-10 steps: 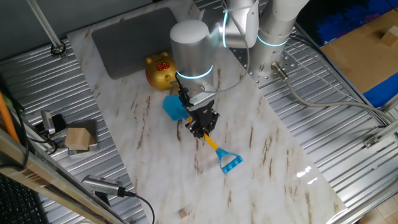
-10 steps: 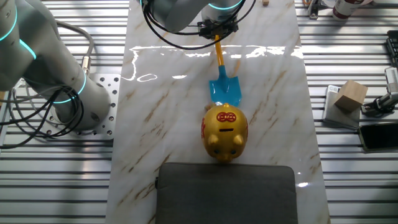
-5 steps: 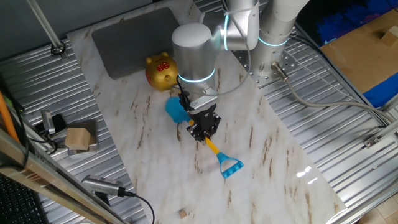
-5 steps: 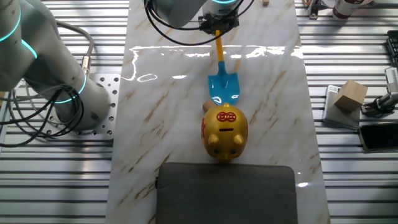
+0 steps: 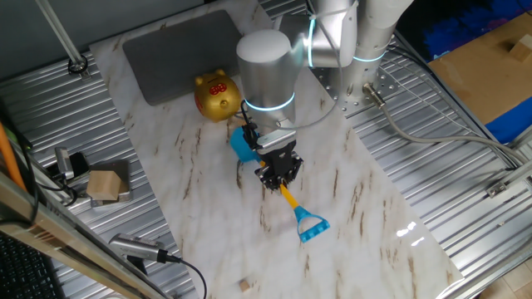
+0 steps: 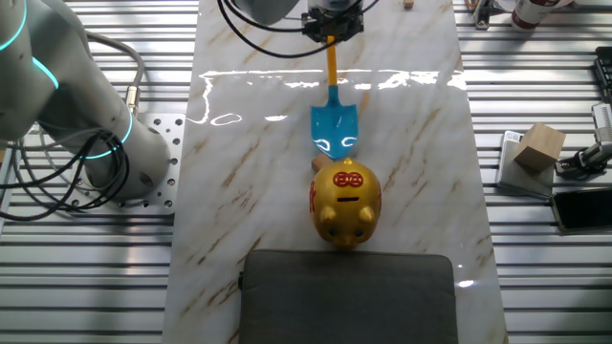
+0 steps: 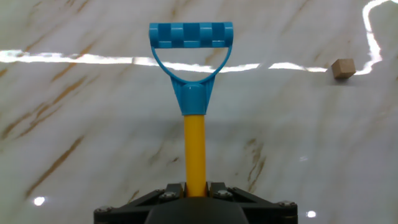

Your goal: Use a shovel to scoop up an object

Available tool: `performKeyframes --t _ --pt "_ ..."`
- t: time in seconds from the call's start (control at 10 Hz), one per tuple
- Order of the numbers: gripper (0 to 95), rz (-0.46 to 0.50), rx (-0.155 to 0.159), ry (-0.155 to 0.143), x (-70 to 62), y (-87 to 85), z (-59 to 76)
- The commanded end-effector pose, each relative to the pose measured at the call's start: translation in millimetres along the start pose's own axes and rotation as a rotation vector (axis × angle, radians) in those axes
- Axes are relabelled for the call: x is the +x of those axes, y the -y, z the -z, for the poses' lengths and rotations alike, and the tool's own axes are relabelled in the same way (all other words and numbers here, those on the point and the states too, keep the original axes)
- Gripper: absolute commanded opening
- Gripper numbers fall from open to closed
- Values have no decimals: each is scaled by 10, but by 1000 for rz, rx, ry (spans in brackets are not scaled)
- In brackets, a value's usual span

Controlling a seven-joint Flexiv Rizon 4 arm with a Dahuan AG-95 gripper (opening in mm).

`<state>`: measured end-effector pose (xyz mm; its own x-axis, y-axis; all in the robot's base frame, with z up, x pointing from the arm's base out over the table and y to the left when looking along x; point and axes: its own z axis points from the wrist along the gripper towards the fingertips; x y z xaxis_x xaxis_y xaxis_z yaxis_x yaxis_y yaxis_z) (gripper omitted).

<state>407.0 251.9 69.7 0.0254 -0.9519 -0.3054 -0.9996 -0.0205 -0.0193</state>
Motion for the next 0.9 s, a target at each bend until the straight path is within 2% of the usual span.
performKeyframes --t 0.1,0.4,0.9 --pt "0 -29 -1 -1 -63 -29 1" --pt "0 -47 1 -12 -126 -55 10" --pt "0 -73 3 -19 -103 -225 -62"
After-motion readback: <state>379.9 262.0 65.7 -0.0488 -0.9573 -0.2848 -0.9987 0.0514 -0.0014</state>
